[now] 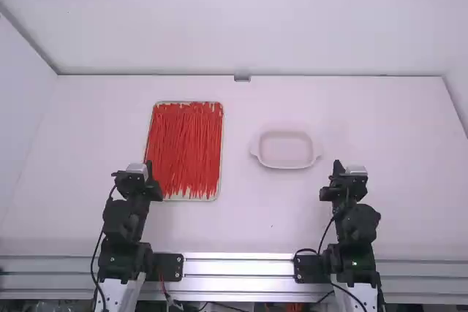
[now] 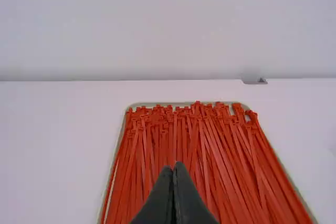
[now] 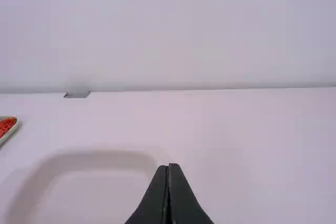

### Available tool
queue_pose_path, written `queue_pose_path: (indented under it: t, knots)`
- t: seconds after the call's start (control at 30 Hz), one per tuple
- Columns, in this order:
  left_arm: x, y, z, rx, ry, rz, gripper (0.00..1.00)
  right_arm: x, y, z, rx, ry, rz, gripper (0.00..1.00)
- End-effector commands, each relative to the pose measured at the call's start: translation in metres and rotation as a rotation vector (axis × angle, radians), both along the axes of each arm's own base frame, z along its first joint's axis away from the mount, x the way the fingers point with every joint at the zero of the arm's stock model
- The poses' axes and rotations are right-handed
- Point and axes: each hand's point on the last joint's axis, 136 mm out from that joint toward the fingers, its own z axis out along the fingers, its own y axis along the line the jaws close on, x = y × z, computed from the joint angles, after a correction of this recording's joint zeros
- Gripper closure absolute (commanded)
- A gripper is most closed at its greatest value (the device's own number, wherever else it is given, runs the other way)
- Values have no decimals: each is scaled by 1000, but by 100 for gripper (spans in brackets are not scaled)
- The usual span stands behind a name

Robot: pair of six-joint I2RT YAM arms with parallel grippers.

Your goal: Fasten the cable tie

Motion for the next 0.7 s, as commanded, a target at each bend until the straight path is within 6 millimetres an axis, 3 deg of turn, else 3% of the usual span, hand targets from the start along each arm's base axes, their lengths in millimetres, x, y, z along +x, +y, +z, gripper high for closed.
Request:
queue_pose_path:
  t: [0.0, 0.33, 0.67]
  knots:
    - [0, 0, 0, 1, 0, 0, 100, 0, 0, 0, 2, 0, -1, 100]
    - [0, -1, 8, -1, 11, -4, 95, 0, 1, 6, 4, 6, 6, 95]
    - [3, -4, 20, -37, 119, -19, 83, 4, 9, 17, 10, 87, 42, 83]
